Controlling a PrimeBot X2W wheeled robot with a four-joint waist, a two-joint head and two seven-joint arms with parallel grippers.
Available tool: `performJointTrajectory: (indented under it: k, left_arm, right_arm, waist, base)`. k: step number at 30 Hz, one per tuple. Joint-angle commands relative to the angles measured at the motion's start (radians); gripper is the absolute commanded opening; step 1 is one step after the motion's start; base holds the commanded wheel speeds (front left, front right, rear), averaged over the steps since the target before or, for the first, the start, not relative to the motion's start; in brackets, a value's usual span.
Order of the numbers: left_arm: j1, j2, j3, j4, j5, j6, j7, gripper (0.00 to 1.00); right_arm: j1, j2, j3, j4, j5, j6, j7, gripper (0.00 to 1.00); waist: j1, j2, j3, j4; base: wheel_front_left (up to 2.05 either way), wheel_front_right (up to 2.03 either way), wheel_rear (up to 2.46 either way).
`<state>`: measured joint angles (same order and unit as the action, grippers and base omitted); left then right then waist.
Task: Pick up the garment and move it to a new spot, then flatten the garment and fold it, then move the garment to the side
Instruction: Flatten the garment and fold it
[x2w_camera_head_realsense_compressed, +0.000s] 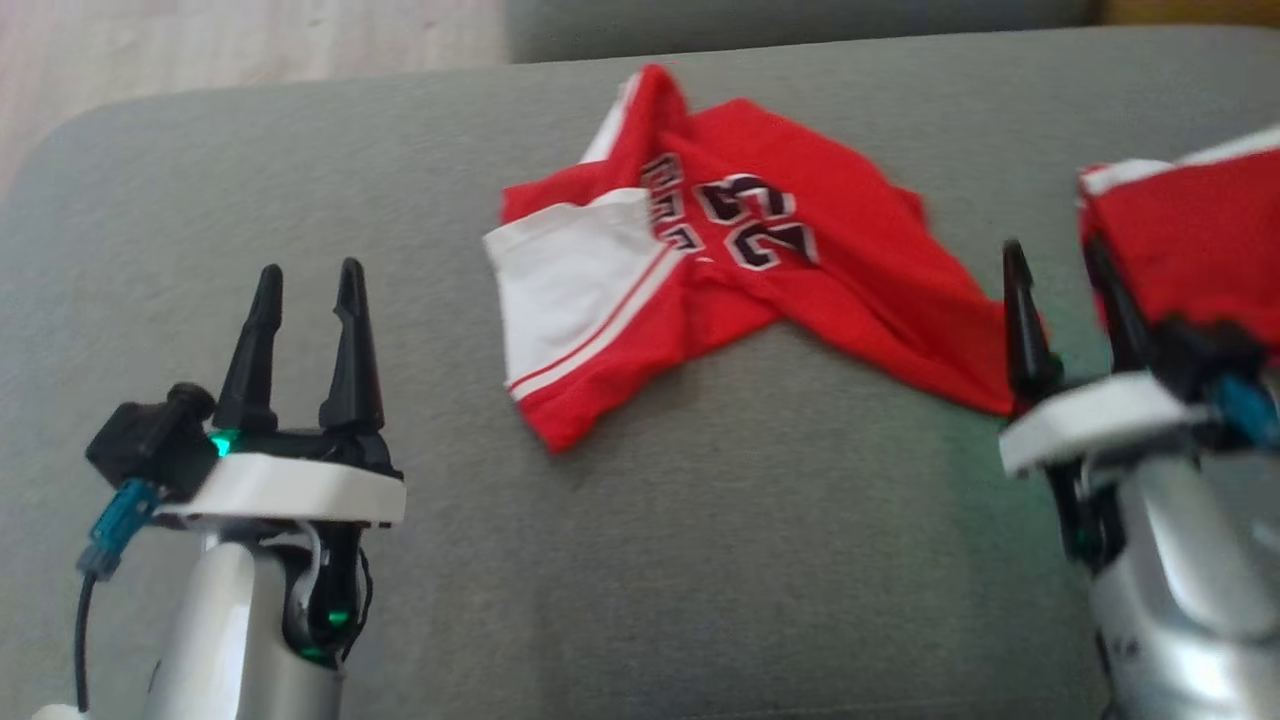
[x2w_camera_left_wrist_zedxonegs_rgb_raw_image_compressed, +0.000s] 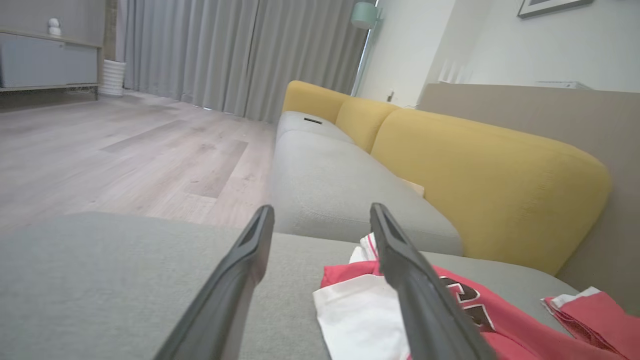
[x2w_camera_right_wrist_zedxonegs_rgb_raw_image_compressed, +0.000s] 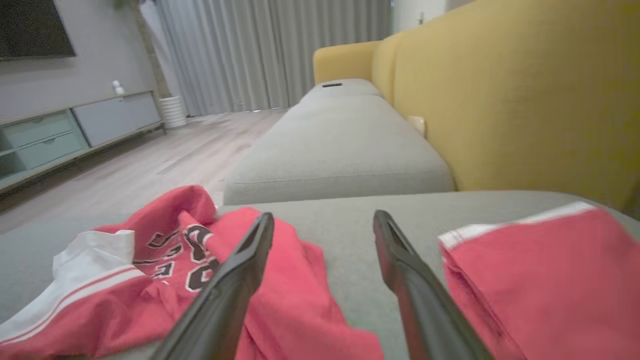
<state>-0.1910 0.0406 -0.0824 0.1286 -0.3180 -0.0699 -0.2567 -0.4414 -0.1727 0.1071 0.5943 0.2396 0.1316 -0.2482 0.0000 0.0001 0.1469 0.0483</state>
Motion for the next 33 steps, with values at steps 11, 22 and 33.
performJointTrajectory:
  k: [11, 22, 33]
  left_arm:
    - [-0.024, 0.010, 0.058, -0.009, 0.002, -0.017, -0.005, 1.00]
    - [-0.105, 0.010, 0.034, 0.116, 0.062, -0.025, -0.005, 1.00]
    - [-0.344, 0.044, -0.012, 0.469, 0.126, -0.049, -0.005, 1.00]
  right_arm:
    - [0.214, 0.114, -0.110, -0.270, -0.080, -0.001, -0.013, 1.00]
    - [0.206, 0.122, -0.094, -0.323, -0.081, -0.001, 0.005, 1.00]
    - [0.179, 0.122, -0.065, -0.338, -0.071, -0.001, 0.010, 1.00]
  waist:
    - [0.0000, -0.0001, -0.007, -0.089]
    - [0.0000, -0.0001, 0.070, -0.086]
    - [0.0000, -0.0001, 0.160, -0.114]
  base:
    - [0.00, 0.00, 0.00]
    - [0.00, 0.00, 0.00]
    - [0.00, 0.00, 0.00]
